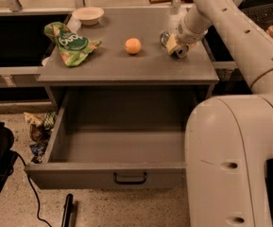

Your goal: Place redbull can into top drawer

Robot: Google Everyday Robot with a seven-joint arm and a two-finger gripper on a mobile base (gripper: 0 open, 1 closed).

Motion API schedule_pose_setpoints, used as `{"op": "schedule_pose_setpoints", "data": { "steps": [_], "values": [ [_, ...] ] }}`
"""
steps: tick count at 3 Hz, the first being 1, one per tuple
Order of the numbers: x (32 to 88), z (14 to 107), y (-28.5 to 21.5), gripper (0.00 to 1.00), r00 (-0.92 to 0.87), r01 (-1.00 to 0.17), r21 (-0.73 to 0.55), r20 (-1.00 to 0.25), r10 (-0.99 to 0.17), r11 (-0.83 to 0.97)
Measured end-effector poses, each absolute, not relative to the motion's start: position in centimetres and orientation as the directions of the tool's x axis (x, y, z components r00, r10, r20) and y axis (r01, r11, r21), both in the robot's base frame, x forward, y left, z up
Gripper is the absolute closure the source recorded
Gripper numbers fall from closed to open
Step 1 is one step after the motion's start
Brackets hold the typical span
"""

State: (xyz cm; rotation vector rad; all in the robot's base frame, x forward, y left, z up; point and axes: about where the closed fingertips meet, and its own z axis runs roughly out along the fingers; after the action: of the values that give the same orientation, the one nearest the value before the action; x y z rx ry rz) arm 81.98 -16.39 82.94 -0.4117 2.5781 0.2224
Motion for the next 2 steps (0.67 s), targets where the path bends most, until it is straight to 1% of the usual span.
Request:
{"op": "schedule_pose_setpoints", "data": {
  "steps": [1, 2],
  "values": [
    [81.5, 84.3, -16.1, 0.89, -0.795, -0.370, 0.088, -0.546, -0.266, 0.925],
    [80.0, 87.5, -15.9, 1.00, -0.742, -0.449, 0.140, -0.609, -0.281, 0.882]
  ]
}}
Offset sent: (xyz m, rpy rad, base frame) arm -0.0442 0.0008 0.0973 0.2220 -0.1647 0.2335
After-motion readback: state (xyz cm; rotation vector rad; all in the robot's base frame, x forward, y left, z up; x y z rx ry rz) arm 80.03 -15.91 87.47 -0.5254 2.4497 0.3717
